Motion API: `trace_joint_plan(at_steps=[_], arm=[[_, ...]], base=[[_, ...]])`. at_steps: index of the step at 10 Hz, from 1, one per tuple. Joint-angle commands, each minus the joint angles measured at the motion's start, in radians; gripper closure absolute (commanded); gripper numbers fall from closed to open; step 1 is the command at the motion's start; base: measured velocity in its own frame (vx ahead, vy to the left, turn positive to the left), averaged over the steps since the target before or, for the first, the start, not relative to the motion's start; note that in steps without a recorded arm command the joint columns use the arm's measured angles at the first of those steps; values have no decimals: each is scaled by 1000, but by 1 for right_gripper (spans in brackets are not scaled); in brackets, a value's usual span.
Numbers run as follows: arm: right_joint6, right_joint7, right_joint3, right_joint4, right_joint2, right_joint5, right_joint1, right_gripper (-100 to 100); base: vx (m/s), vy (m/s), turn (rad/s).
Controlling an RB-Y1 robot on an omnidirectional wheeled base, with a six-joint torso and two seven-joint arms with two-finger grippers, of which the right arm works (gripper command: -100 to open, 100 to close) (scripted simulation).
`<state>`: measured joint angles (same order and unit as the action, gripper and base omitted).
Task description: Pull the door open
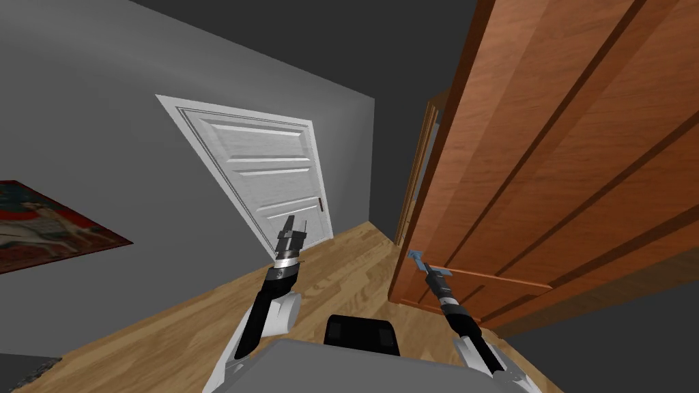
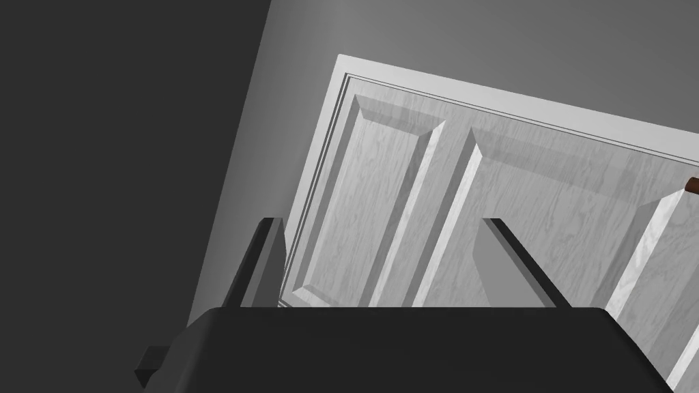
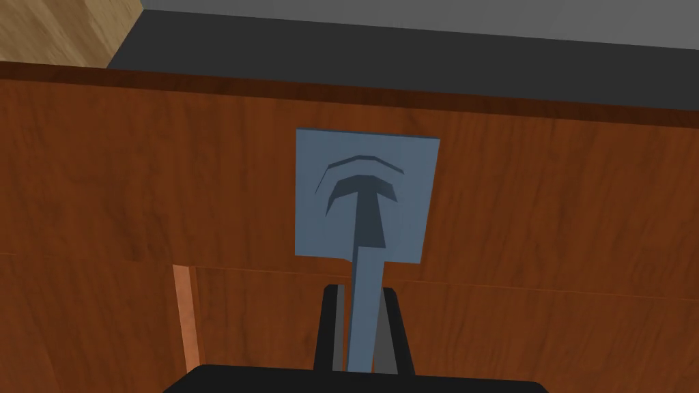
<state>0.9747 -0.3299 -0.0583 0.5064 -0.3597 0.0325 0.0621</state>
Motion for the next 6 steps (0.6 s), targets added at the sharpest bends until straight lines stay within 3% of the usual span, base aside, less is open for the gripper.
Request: trace_joint_plan(at_steps=[1,6], arm=[[25,-20,18,-7,-6,-12,-12,100],[78,-73,56,-3,-40,-39,-47,100]], base=[[-214,-68,112],[-192,-57,79]])
